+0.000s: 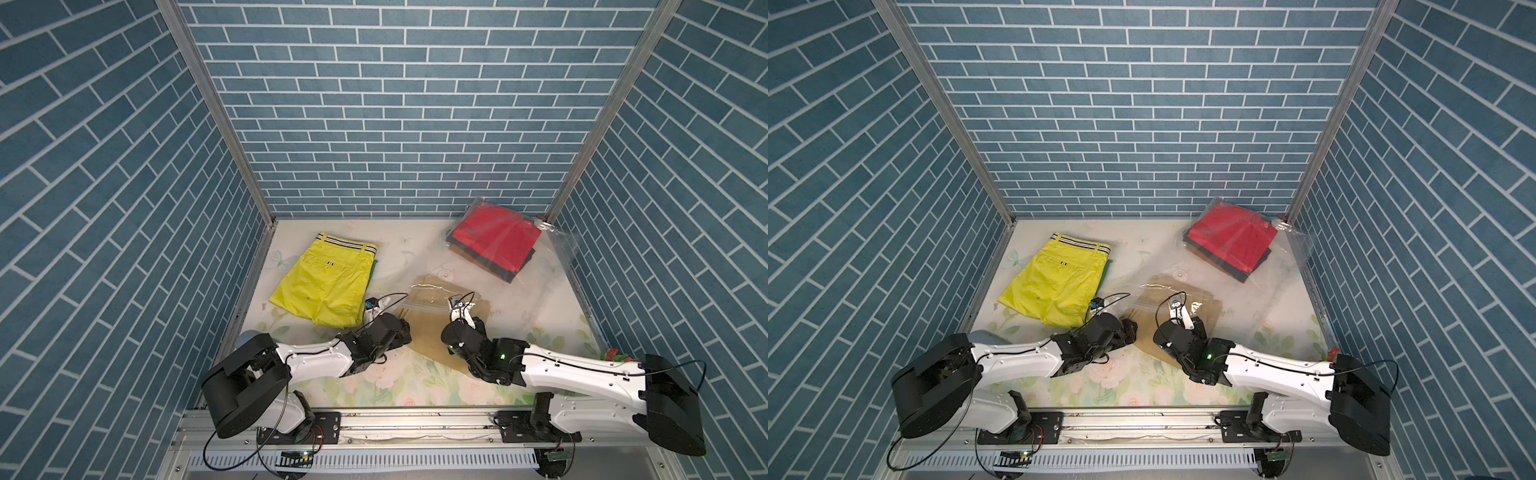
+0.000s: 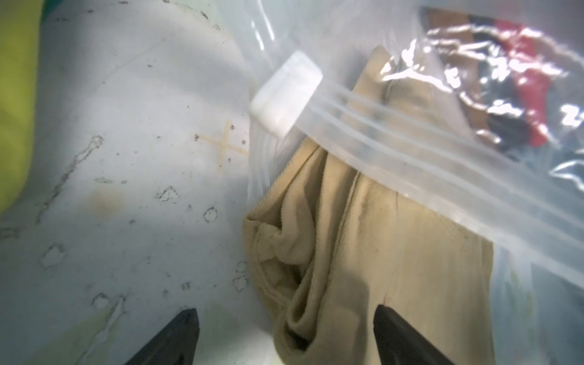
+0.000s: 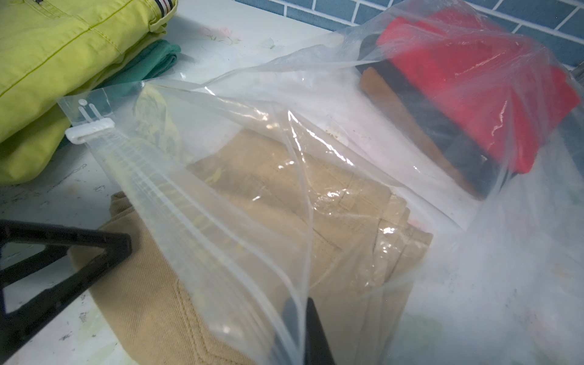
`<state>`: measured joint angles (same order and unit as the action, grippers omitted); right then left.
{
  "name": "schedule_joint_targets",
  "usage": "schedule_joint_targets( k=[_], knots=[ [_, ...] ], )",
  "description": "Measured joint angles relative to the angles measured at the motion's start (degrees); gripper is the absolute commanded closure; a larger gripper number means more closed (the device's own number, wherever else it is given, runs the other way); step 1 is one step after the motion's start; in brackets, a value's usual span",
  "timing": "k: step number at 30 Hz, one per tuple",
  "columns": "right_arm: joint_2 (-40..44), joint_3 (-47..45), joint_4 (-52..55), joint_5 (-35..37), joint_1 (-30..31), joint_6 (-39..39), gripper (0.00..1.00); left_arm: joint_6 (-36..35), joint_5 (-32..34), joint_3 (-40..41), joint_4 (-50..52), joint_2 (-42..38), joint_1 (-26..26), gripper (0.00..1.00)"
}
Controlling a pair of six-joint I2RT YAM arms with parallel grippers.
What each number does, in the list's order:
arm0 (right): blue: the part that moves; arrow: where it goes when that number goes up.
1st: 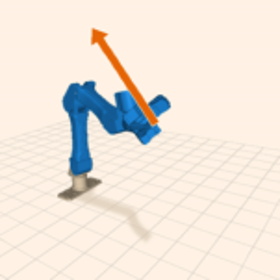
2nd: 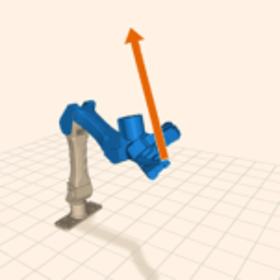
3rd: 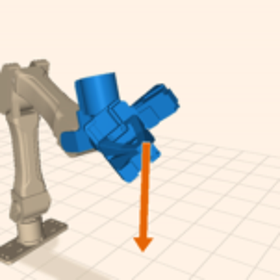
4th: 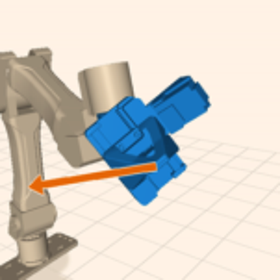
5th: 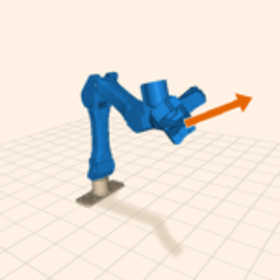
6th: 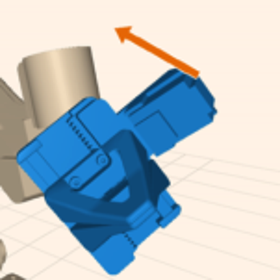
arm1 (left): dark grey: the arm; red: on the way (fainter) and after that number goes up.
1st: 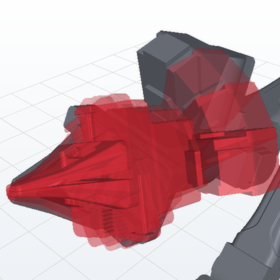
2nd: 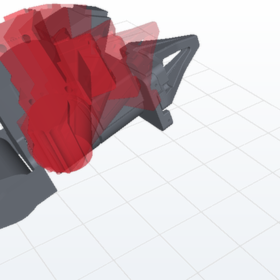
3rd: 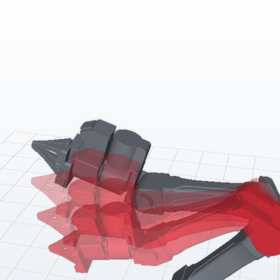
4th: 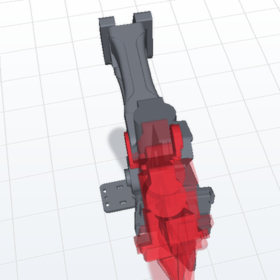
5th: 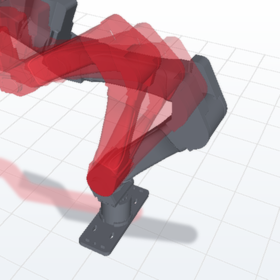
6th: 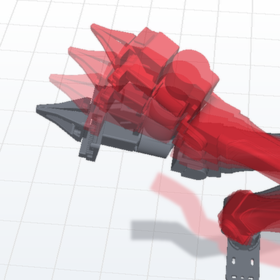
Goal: Take the trousers out of the vacuum bag
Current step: Take out the trousers from the vacuum bag.
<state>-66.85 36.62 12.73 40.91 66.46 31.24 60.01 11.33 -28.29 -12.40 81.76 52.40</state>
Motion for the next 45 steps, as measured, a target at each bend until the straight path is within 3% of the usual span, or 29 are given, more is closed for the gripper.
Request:
schedule_joint_targets(
  k=[10, 20, 22, 24, 27, 31, 36, 42, 45],
  knots=[
    [0.0, 0.0, 0.0, -0.1, 0.0, 0.0, 1.00, -4.4, -2.6, 1.0, -10.9, 4.5, -1.8, 0.14],
    [0.0, 0.0, -0.1, -0.2, -0.1, 0.0, 1.00, -6.5, -5.8, 2.0, -22.9, 10.4, -3.4, 0.31],
    [0.0, 0.0, -0.2, -0.2, -0.2, 0.0, 1.00, -6.6, -6.4, 2.0, -23.9, 11.1, -3.5, 0.42],
    [0.0, 0.0, -0.2, -0.2, -0.2, 0.0, 1.00, -6.5, -7.4, 2.3, -24.4, 11.5, -3.7, 0.61],
    [0.0, -0.1, -0.2, -0.2, -0.2, 0.0, 1.00, -5.7, -8.7, 2.8, -24.5, 11.3, -3.7, 0.81],
    [0.0, -0.1, -0.4, -0.3, -0.2, 0.0, 1.00, -5.4, -10.5, 2.5, -22.1, 9.2, -3.8, 0.97],
    [0.0, -0.1, -0.6, -0.6, -0.2, 0.0, 1.00, -5.4, -14.2, 1.7, -18.5, 5.6, -3.8, 1.00],
    [0.0, -0.1, -1.2, -0.8, -0.2, 0.0, 1.00, -4.5, -18.9, 1.2, -21.7, 5.4, -3.7, 1.00],
    [0.0, -0.1, -1.2, -0.9, -0.3, 0.0, 1.00, -3.3, -20.3, 1.4, -25.1, 7.1, -3.8, 0.87]
  ],
)
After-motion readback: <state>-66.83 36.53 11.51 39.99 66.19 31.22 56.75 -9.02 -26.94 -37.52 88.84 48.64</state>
